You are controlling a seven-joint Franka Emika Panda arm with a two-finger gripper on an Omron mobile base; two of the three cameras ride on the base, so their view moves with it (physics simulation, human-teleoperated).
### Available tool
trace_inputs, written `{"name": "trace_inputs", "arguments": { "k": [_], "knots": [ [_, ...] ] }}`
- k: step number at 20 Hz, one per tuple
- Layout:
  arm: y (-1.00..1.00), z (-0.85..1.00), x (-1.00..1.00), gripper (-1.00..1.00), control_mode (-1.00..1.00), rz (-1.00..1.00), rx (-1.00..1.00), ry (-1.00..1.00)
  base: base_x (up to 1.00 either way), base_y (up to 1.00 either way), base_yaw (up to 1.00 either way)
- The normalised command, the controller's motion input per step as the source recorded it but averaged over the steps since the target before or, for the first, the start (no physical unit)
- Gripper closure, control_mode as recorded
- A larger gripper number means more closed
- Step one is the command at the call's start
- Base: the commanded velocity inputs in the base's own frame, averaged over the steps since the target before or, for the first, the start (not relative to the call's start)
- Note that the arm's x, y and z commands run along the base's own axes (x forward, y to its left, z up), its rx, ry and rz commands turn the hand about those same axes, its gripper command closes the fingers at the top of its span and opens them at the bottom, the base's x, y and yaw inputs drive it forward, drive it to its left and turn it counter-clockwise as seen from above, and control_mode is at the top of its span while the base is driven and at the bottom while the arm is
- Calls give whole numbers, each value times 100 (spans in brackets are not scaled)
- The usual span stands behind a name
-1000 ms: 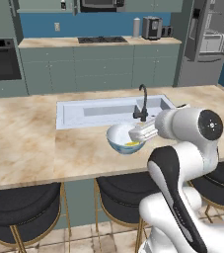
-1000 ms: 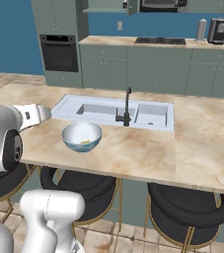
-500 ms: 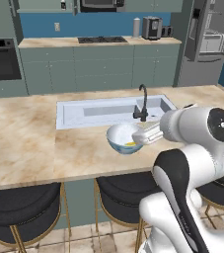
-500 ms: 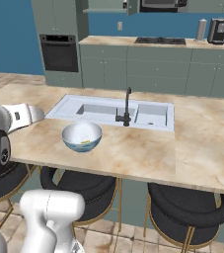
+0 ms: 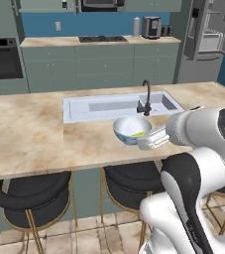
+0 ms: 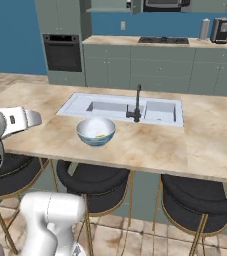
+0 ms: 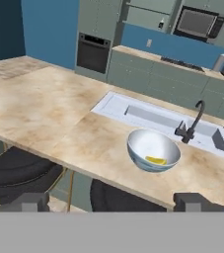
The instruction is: There is a bowl on the dining counter. Grab a lemon wedge from the fridge and place it in the bowl. Then get the liquor bottle and glass cup from the cabinet and place them next to the bowl.
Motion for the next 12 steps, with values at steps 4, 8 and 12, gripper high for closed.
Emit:
{"name": "trace_inputs", "arguments": {
  "k": [4, 8, 12],
  "knots": [
    [0, 0, 0, -100, 100, 0, 0, 0, -55, 86, -8],
    [0, 0, 0, -100, 100, 0, 0, 0, -42, 100, -10],
    [0, 0, 0, -100, 100, 0, 0, 0, -22, 100, -11]
  ]
}}
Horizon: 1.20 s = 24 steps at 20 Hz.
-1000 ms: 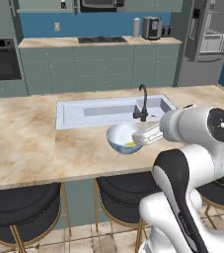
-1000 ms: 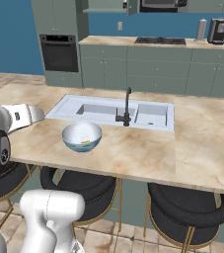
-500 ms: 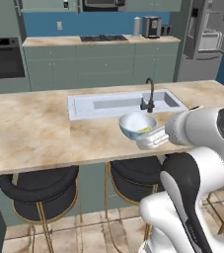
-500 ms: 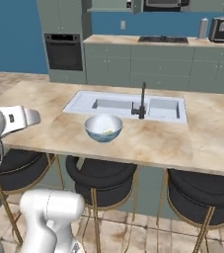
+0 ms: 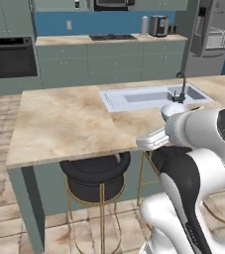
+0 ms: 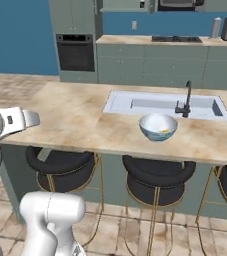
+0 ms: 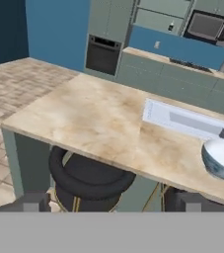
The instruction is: There is a bowl on the dining counter. Grab a lemon wedge from the fridge and place it in the bowl. Then get the liquor bottle and glass cup from the cabinet and place them next to the bowl.
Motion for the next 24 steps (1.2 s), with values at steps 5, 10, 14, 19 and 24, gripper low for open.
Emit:
{"name": "trace_inputs", "arguments": {
  "k": [5, 10, 14, 19, 24],
  "knots": [
    [0, 0, 0, -100, 100, 0, 0, 0, -5, 100, -13],
    [0, 0, 0, -100, 100, 0, 0, 0, 0, 100, -15],
    [0, 0, 0, -100, 100, 0, 0, 0, 7, 100, -16],
    [0, 0, 0, -100, 100, 0, 0, 0, 28, 100, -14],
    [0, 0, 0, -100, 100, 0, 0, 0, 61, 100, -15]
  ]
}}
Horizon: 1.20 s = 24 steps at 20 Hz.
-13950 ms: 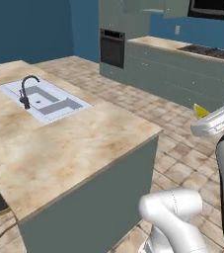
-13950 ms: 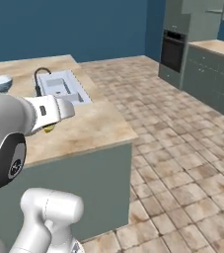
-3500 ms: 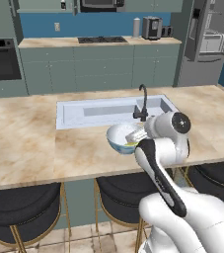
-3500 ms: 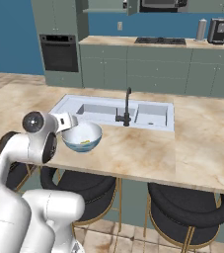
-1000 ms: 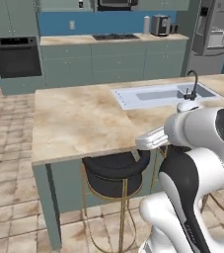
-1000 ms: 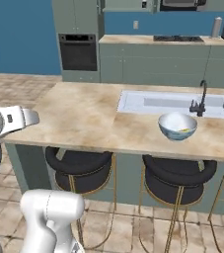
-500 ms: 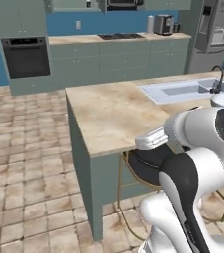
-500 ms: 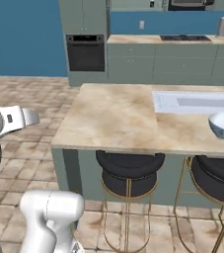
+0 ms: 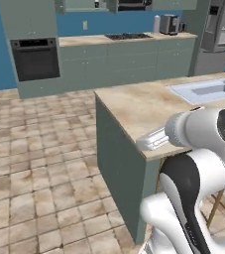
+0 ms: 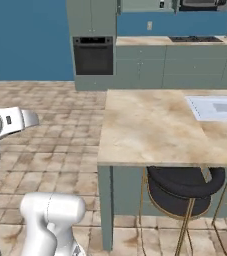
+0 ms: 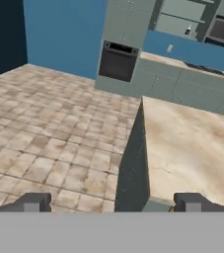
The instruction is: There is a bowl on the dining counter. Grab a lemon wedge from the fridge and place it in the bowl. Then get the liquor bottle and glass cup from the cabinet and place them next to the bowl.
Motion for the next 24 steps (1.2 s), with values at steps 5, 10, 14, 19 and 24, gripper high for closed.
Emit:
{"name": "trace_inputs", "arguments": {
  "k": [5, 10, 14, 19, 24],
  "knots": [
    [0, 0, 0, -100, 100, 0, 0, 0, 96, 100, -14],
    [0, 0, 0, -100, 100, 0, 0, 0, 100, 97, -22],
    [0, 0, 0, -100, 100, 0, 0, 0, 100, 86, -34],
    [0, 0, 0, -100, 100, 0, 0, 0, 100, 71, -44],
    [0, 0, 0, -100, 100, 0, 0, 0, 100, 69, -45]
  ]
}}
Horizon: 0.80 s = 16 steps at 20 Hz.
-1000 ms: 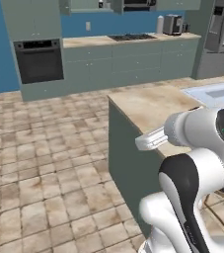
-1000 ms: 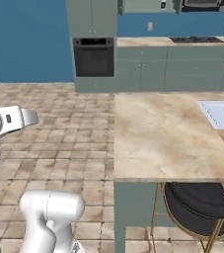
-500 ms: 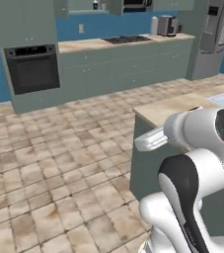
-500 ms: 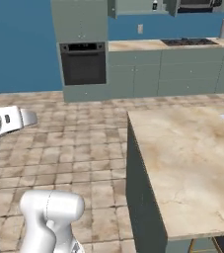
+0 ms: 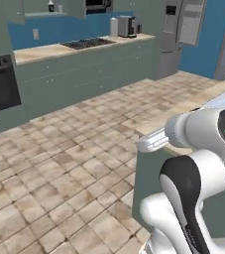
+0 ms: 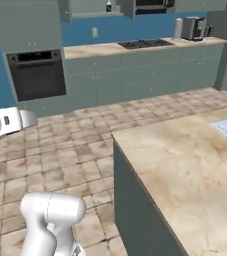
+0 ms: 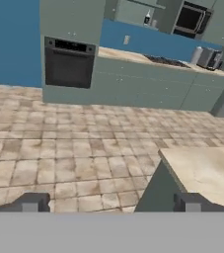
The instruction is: There is a bowl on the dining counter. Grab a lemon wedge from the fridge and place it in the bowl. Then get the liquor bottle and glass cup from the cabinet and place them next to the bowl.
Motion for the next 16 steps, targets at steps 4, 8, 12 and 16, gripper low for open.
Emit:
{"name": "trace_inputs", "arguments": {
  "k": [4, 8, 12, 16],
  "knots": [
    [0, 0, 0, -100, 100, 0, 0, 0, 100, 70, -42],
    [0, 0, 0, -100, 100, 0, 0, 0, 100, 74, -39],
    [0, 0, 0, -100, 100, 0, 0, 0, 100, 78, -36],
    [0, 0, 0, -100, 100, 0, 0, 0, 100, 76, -34]
  ]
}}
